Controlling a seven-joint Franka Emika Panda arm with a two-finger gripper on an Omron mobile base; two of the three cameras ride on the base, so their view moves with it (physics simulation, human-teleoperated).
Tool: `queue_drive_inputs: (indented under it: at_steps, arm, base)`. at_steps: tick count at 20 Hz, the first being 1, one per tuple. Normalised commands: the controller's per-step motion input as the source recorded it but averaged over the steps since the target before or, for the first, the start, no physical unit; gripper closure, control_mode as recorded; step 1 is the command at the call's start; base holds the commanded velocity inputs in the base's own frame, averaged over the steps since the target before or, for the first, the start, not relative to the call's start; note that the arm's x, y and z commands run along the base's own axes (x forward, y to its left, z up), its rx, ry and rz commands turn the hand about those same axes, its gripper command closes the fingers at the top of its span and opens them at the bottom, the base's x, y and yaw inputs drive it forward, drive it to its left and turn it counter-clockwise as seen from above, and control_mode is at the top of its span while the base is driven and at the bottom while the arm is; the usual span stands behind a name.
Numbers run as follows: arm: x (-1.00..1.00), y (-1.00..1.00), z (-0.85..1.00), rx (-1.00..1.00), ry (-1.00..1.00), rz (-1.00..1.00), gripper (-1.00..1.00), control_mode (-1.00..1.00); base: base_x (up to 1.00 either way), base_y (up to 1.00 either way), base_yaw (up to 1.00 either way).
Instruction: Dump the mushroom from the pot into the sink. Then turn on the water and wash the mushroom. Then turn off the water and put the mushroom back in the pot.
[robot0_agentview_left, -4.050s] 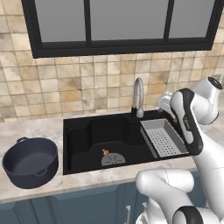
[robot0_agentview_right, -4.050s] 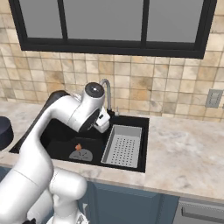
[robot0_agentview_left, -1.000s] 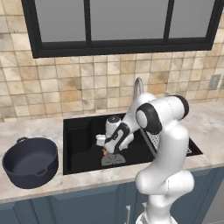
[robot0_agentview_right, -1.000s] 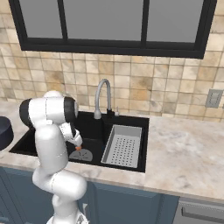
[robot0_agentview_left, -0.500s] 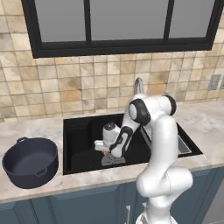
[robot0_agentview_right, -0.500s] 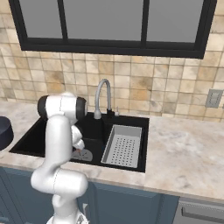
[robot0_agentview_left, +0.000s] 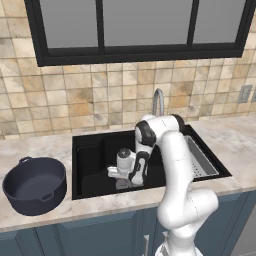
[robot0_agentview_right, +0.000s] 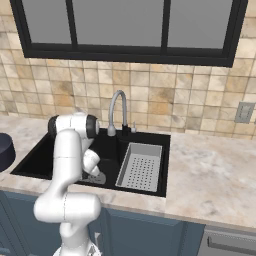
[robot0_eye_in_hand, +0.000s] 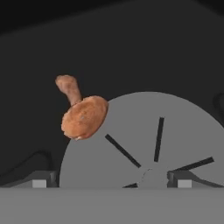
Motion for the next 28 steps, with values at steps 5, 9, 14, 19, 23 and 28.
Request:
queue_drive_inputs:
  at_steps: [5,9,14,19,23,28]
  arm:
    - [0.55,0.0,-0.34,0.0,0.0,0.01,-1.0,-1.0]
    - [0.59,0.0,-0.26,0.0,0.0,0.02,-1.0,-1.0]
    - [0.64,0.01,-0.17,0.0,0.0,0.02,-1.0,-1.0]
    - [0.6,0.0,-0.03,0.02,-0.06,0.04,-1.0,-1.0]
    - [0.55,0.0,-0.01,0.04,-0.09,0.06,-1.0,-1.0]
    - [0.52,0.0,-0.36,0.0,-0.01,0.05,-1.0,-1.0]
  base:
    - [0.0,0.0,0.0]
    - [0.0,0.0,0.0]
    - [0.0,0.0,0.0]
    - [0.0,0.0,0.0]
    - [0.0,0.0,0.0]
    - [0.0,0.0,0.0]
